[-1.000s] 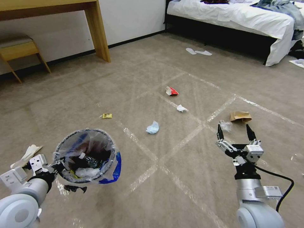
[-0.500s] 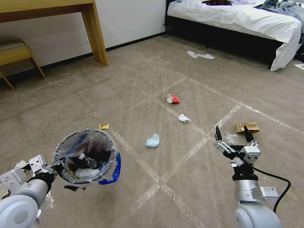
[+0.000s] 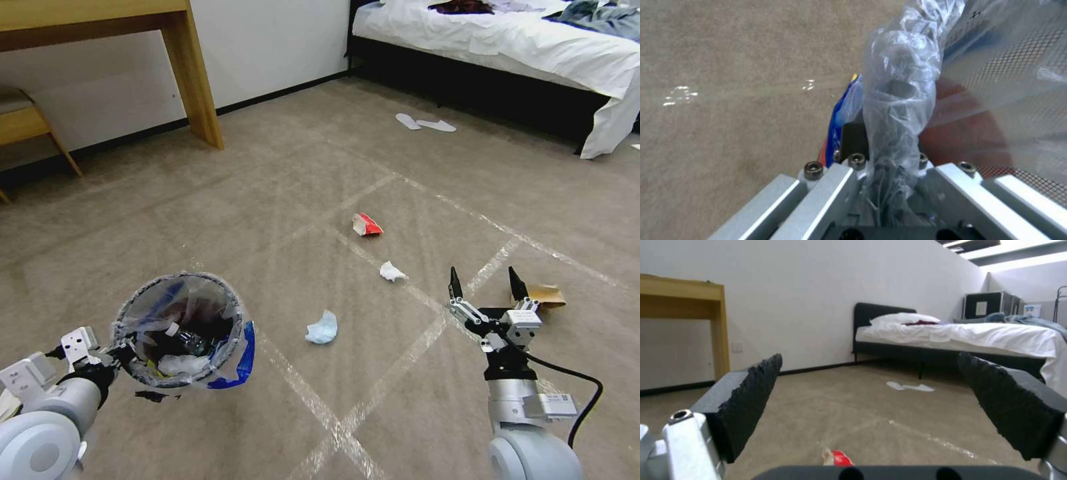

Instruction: Pick up the trash bin and place the garbage on the floor into it.

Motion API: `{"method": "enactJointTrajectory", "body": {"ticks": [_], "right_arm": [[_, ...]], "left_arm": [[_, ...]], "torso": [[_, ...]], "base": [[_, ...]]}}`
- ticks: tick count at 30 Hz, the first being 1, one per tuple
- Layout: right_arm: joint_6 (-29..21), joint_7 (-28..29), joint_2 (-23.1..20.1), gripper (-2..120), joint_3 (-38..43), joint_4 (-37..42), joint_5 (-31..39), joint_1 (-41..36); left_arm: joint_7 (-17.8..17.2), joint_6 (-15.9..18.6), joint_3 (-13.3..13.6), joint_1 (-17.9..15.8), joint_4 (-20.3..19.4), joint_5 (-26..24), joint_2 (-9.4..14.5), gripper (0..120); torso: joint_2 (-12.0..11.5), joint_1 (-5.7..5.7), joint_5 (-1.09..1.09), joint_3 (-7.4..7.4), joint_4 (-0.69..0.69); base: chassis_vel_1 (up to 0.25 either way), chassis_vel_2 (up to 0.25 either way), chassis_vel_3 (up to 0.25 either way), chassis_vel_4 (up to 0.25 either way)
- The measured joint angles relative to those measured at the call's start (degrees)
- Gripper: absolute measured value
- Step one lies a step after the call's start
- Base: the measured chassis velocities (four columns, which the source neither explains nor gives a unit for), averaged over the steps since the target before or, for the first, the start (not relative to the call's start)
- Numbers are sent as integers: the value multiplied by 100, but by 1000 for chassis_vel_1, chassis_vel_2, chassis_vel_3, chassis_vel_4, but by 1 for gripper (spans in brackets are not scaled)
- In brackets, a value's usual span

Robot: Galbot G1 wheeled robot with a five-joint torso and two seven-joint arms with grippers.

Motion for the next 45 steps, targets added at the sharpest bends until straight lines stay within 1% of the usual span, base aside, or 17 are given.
{"method": "enactJointTrajectory", "body": {"ticks": [10,36,45], "right_arm": [[9,0,-18,100,-49,-113,3,104],[29,-78,-26,100,-105,-158,-21,136],[76,-73,-4,100,-131,-249,-79,215]], "left_arm": [[0,-2,8,-34,65,5,8,1],[-9,4,40,3,26,62,-74,1],[-9,5,37,-33,59,59,-70,1]], "torso": [[0,0,0,0,0],[0,-1,-1,-1,0],[0,-1,-1,0,0]], "base": [[-119,117,108,-112],[-5,5,7,-8],[-71,73,87,-84]]}}
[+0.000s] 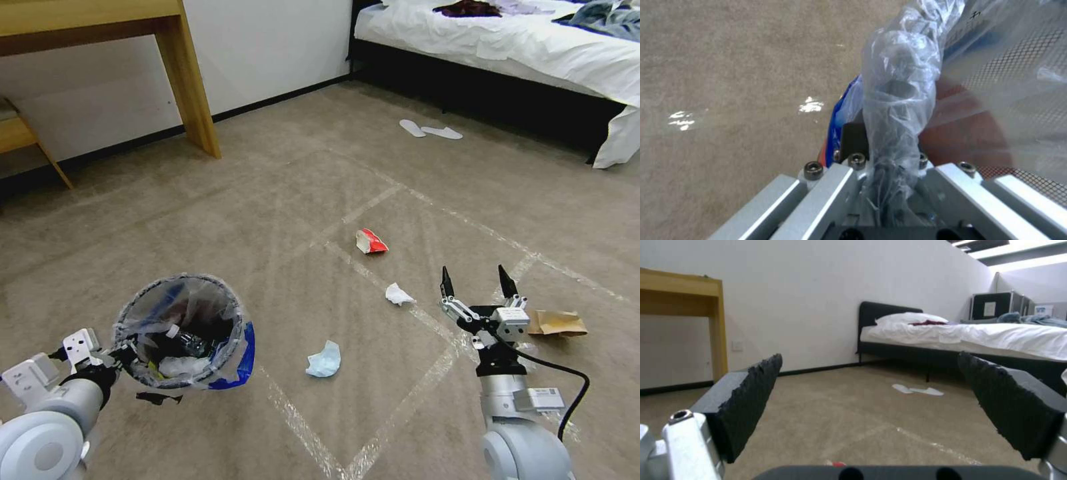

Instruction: Pick up the trash bin and place the garbage on the floor into it.

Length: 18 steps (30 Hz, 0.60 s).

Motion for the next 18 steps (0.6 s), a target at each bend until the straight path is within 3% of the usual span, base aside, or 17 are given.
{"method": "enactJointTrajectory", "body": {"ticks": [18], "right_arm": [[-41,-63,-84,100,-197,-302,217,391]], "left_arm": [[-3,18,75,-216,242,-38,35,1]], "torso": [[0,1,0,0,0]], "base": [[-13,12,16,-7]]}}
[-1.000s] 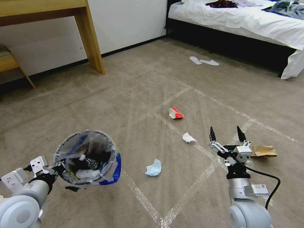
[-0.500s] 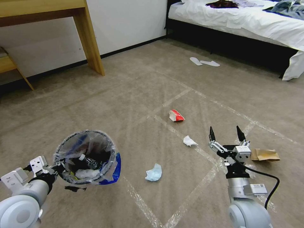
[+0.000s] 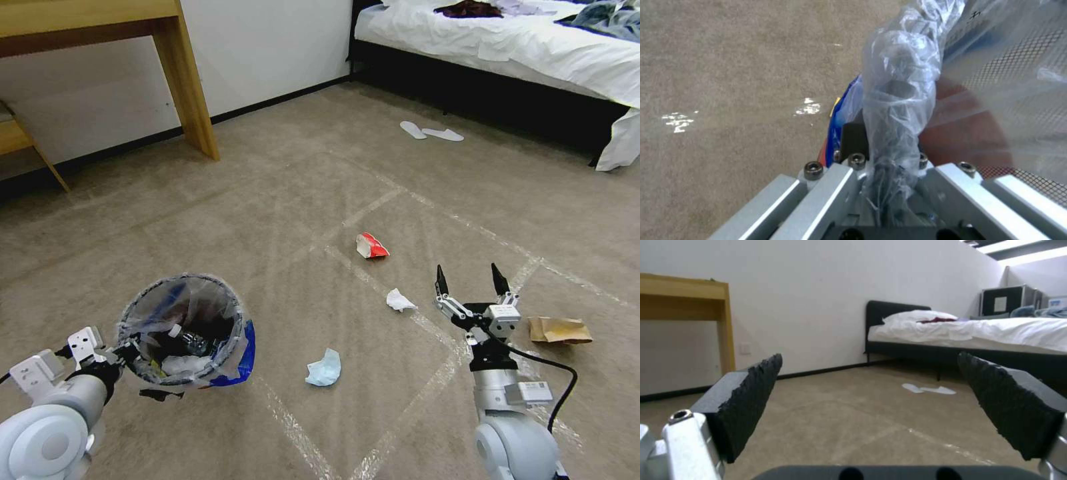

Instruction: Pick up the trash bin and place the garbage on the floor into it.

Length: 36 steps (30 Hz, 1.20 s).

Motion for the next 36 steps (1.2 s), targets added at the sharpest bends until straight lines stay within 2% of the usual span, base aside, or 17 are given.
{"method": "enactJointTrajectory", "body": {"ticks": [7,9,10,11,12,13,14,15,16,18,19,22,23,25,26,27,36], "right_arm": [[-432,133,-145,100,-241,118,201,161],[-1058,333,-353,100,-465,224,694,378],[-1058,333,-353,100,-465,224,694,378],[-1587,512,-515,100,-657,267,1131,557],[-1863,641,-617,100,-765,282,1357,663],[-1863,641,-617,100,-765,282,1357,663],[-2646,1091,-917,100,-1024,307,1994,985],[-3463,1626,-1257,100,-1314,274,2759,1402],[-3463,1626,-1257,100,-1314,274,2759,1402],[-4329,2320,-1574,100,-1744,65,3767,2071],[-4329,2320,-1574,100,-1744,65,3767,2071],[-5727,3296,-1775,100,-2429,-348,5463,3065],[-5727,3296,-1775,100,-2429,-348,5463,3065],[-6011,3680,-1770,100,-2838,-636,6157,3477],[-6011,3680,-1770,100,-2838,-636,6157,3477],[-6068,3793,-1743,100,-3198,-929,6317,3750],[-6035,3851,-1287,100,-4300,-2070,6322,4450]], "left_arm": [[-6,0,-47,-27,40,-10,-6,1],[-9,0,-51,-22,57,-4,-20,1],[-9,0,-51,-22,57,-4,-20,1],[-10,0,-45,-22,65,5,-30,1],[-14,0,-39,-24,70,12,-38,1],[-14,0,-39,-24,70,12,-38,1],[-27,1,-6,-54,83,20,-51,1],[-41,4,34,-84,107,16,-53,1],[-41,4,34,-84,107,16,-53,1],[-43,5,32,-64,113,29,-72,1],[-43,5,32,-64,113,29,-72,1],[-45,5,-32,-25,111,50,-93,1],[-45,5,-32,-25,111,50,-93,1],[-50,5,-58,-14,91,51,-128,1],[-50,5,-58,-14,91,51,-128,1],[-51,4,-76,0,76,66,-167,1],[-34,-32,-215,101,30,111,-248,1]], "torso": [[0,0,0,0,-1],[0,0,-1,0,-1],[0,0,-1,0,-1],[0,0,0,0,-1],[0,0,1,0,-1],[0,0,1,0,-1],[0,0,-1,0,4],[0,0,-1,1,-1],[0,0,-1,1,-1],[0,0,1,1,-2],[0,0,1,1,-2],[0,0,0,1,1],[0,0,0,1,1],[0,0,0,1,1],[0,0,0,1,1],[0,0,0,1,-1],[0,0,-1,0,0]], "base": [[0,0,0,0],[0,0,0,0],[0,0,0,0],[0,0,0,0],[0,0,0,0],[0,0,0,0],[0,0,0,0],[0,0,0,0],[0,0,0,0],[0,0,0,0],[0,0,0,0],[0,0,0,0],[0,0,0,0],[0,0,0,0],[0,0,0,0],[0,0,0,0],[0,0,0,0]]}}
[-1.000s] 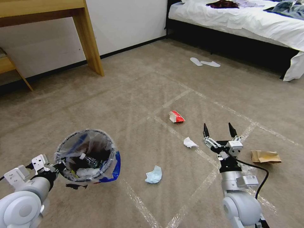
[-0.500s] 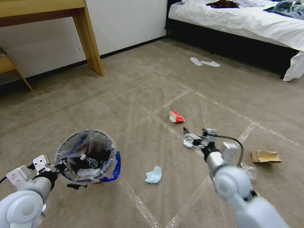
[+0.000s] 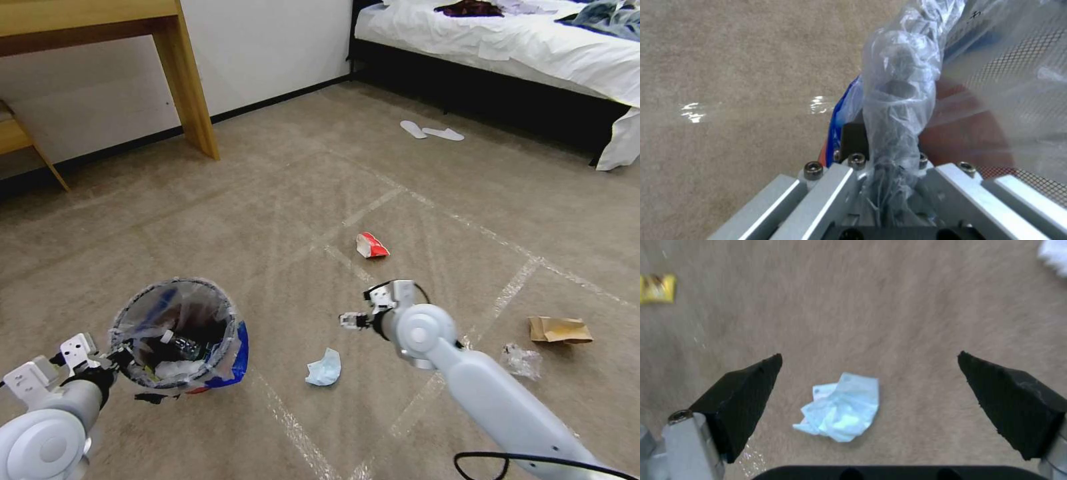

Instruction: Pick up the trash bin and place the garbage on the floor into it.

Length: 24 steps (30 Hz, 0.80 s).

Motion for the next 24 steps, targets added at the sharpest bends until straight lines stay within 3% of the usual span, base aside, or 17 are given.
{"method": "enactJointTrajectory", "body": {"ticks": [10,24], "right_arm": [[55,-13,1000,100,-456,-1311,-467,21],[80,-241,1497,100,-312,-2018,-1033,-207]], "left_arm": [[20,-48,-126,81,1,16,-75,1],[35,-77,-164,113,11,15,-74,1]], "torso": [[0,-1,0,0,0],[0,-1,0,0,0]], "base": [[0,0,0,0],[0,0,0,0]]}}
